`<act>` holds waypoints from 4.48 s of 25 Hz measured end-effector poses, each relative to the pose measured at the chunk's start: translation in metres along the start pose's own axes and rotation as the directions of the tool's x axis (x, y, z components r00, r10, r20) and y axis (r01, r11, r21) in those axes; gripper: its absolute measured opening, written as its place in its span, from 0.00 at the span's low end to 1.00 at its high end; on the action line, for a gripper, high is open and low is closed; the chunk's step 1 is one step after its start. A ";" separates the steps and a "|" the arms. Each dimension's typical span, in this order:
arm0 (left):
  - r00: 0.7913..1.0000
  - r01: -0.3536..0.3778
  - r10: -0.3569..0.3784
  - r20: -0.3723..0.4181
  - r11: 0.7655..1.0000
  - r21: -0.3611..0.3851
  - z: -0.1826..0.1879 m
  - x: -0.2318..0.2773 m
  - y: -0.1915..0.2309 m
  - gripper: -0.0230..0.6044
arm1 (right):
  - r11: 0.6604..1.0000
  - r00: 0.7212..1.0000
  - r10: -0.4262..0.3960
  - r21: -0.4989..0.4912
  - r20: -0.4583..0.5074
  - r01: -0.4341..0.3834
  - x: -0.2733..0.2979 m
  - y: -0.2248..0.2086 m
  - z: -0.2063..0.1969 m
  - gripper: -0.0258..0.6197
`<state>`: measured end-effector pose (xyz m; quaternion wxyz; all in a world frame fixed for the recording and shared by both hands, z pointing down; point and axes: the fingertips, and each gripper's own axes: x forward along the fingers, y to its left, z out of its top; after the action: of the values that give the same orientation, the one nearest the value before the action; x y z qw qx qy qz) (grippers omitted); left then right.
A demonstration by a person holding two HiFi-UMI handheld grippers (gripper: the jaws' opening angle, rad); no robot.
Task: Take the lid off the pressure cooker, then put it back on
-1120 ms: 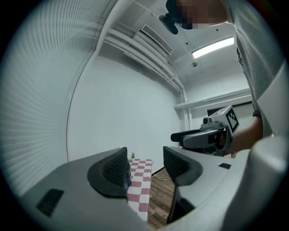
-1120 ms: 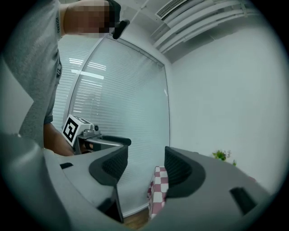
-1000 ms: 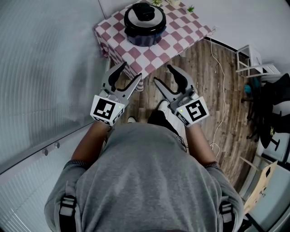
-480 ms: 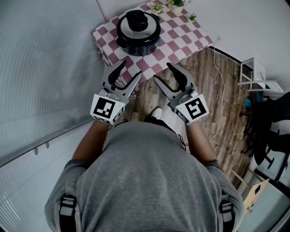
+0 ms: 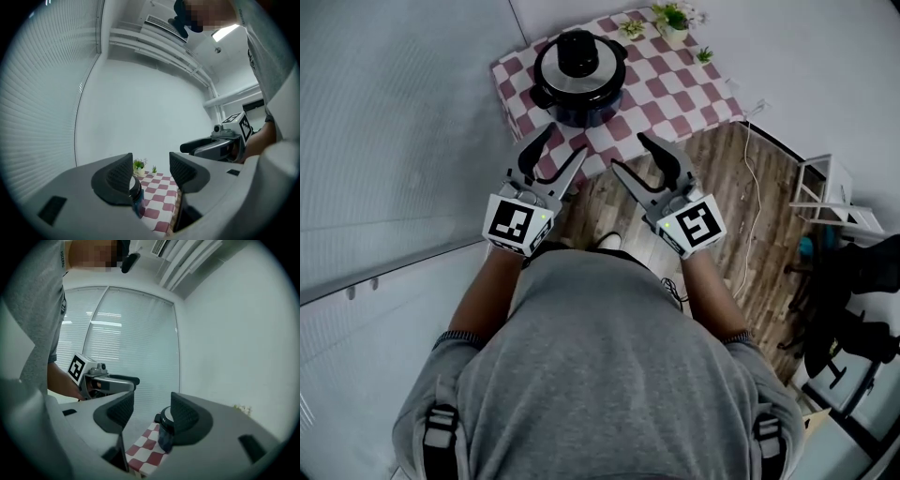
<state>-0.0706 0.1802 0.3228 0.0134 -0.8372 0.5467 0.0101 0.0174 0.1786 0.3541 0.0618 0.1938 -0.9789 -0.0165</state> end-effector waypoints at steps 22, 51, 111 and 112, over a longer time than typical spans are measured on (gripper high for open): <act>0.999 -0.037 0.037 -0.027 0.999 -0.007 -0.026 0.052 0.072 0.45 | 1.000 0.998 0.028 -0.008 -0.056 -0.028 0.068 -0.061 -0.015 0.41; 0.959 0.116 -0.109 -0.263 0.993 0.013 -0.106 0.141 0.175 0.46 | 0.989 0.952 0.131 -0.032 -0.278 -0.145 0.209 -0.145 -0.062 0.47; 0.243 0.652 -0.320 -0.916 0.753 -0.090 -0.213 0.203 0.163 0.52 | 0.718 0.377 0.398 0.029 -0.836 -0.695 0.267 -0.159 -0.157 0.49; 0.243 0.651 -0.315 -0.917 0.754 -0.087 -0.213 0.203 0.163 0.52 | 0.716 0.377 0.399 0.027 -0.836 -0.697 0.266 -0.159 -0.158 0.49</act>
<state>-0.1377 -0.0787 0.5276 -0.1434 -0.8207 0.1689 -0.5266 -0.1468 -0.0718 0.5319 0.5236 -0.1756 -0.8307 -0.0708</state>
